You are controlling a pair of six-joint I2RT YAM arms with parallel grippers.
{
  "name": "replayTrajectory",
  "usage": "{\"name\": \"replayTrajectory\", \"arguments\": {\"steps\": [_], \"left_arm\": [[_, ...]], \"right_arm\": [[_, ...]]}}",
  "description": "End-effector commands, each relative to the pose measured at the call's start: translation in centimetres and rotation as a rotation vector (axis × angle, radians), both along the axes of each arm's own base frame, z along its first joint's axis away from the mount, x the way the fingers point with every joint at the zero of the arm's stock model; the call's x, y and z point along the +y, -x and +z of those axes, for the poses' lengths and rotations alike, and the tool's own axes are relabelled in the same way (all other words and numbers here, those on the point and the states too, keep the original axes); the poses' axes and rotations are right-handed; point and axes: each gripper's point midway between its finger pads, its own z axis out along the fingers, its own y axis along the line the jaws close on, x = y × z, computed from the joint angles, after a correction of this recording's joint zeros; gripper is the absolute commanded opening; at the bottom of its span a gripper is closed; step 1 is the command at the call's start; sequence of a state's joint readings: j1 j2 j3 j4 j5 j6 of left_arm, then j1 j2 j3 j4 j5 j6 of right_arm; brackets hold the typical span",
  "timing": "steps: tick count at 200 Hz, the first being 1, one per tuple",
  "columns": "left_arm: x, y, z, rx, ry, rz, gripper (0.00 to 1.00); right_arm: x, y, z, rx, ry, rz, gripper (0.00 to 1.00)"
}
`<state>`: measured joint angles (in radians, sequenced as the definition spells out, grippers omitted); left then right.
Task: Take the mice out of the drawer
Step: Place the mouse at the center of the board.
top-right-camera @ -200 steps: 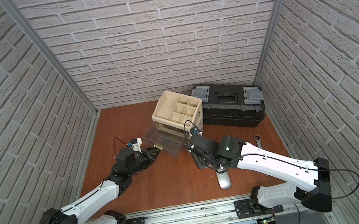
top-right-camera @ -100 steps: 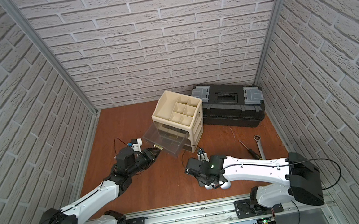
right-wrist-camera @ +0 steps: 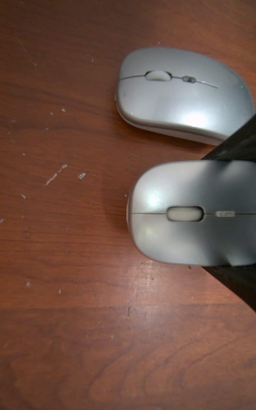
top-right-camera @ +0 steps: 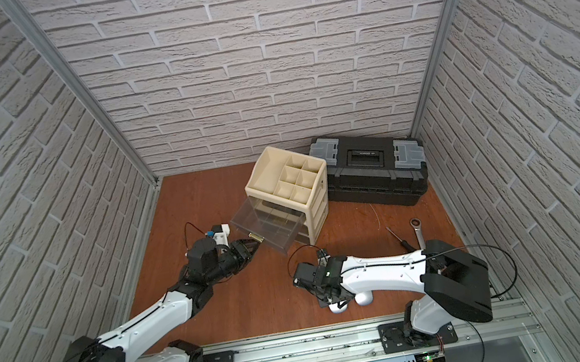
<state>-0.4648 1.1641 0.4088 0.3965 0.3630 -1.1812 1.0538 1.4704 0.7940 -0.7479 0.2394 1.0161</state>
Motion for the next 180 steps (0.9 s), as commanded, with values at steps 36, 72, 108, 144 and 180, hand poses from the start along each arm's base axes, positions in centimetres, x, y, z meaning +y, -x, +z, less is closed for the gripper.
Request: {"name": "replayTrajectory", "arguments": {"steps": [36,72,108,144,180], "left_arm": [[0.2,-0.4,1.2,-0.045,0.01,0.002,0.3],[0.2,-0.2,1.1,-0.041,0.008,0.003,0.3],[0.4,-0.1,1.2,-0.042,0.006,0.005,0.23],[0.8,0.6,1.4,-0.041,-0.008,0.002,0.2],[1.2,1.2,2.3,-0.057,-0.023,-0.002,0.13]], "right_arm": [[-1.6,0.3,-1.2,0.016,0.03,-0.051,0.46],[-2.3,0.2,-1.5,0.025,0.041,-0.052,0.51],[-2.7,-0.3,-1.4,0.024,0.054,-0.047,0.57],[-2.5,-0.6,-1.1,0.03,0.049,-0.023,0.68],[-1.6,-1.0,0.4,0.014,0.02,0.022,0.78]]}}
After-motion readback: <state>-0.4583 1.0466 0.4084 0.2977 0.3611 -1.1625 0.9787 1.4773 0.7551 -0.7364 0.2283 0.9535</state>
